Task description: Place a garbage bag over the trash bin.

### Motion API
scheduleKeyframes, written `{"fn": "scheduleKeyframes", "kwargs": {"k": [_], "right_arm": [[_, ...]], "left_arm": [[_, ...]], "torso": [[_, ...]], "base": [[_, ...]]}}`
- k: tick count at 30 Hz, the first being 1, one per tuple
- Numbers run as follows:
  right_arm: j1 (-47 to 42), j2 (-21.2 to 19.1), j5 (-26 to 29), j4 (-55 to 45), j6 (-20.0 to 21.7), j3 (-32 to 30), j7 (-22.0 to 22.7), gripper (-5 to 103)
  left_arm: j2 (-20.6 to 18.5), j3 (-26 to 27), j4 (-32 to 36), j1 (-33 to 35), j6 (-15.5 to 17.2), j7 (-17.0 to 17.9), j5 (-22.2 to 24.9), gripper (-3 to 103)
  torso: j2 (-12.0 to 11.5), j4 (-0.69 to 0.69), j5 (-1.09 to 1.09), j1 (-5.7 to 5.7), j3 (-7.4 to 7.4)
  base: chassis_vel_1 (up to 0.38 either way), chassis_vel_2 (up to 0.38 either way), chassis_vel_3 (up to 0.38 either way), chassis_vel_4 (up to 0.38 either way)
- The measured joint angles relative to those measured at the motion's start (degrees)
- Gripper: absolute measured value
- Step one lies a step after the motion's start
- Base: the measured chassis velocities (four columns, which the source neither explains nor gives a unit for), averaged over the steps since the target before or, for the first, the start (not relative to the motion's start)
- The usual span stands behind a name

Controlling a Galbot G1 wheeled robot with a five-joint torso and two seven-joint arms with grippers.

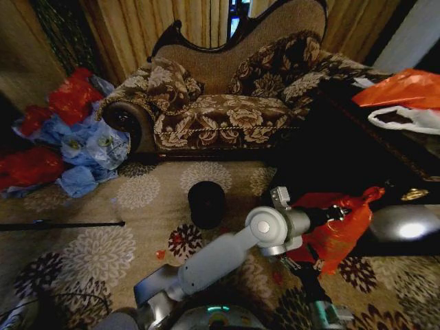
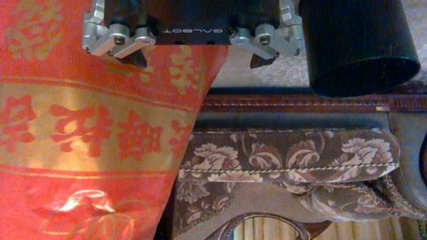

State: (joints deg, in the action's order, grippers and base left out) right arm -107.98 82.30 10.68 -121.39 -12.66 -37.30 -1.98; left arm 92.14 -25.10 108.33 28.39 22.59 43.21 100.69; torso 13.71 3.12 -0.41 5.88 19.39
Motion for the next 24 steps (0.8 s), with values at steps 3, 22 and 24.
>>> {"fn": "scheduleKeyframes", "kwargs": {"k": [3, 22, 24], "right_arm": [[0.07, -0.14, 0.00, 0.02, 0.05, 0.10, 0.01, 100], [0.23, 0.04, -0.01, 0.29, 0.18, -0.06, 0.05, 100], [0.26, 0.02, -0.01, 0.28, 0.21, -0.06, 0.06, 100]], "left_arm": [[0.00, 0.28, 0.01, -0.15, 0.36, 2.15, 0.17, 0], [-4.54, 5.07, 1.98, 2.03, 3.85, 7.27, -0.84, 0], [-4.99, 5.42, 2.17, 2.38, 4.02, 7.36, -0.80, 0]], "torso": [[0.00, 0.00, 0.00, 0.00, 0.00], [0.00, 0.00, -0.01, 0.00, 0.00], [0.00, 0.00, -0.01, 0.00, 0.00]], "base": [[0.000, 0.000, 0.000, 0.000], [0.000, 0.000, 0.000, 0.000], [0.000, 0.000, 0.000, 0.000]]}}
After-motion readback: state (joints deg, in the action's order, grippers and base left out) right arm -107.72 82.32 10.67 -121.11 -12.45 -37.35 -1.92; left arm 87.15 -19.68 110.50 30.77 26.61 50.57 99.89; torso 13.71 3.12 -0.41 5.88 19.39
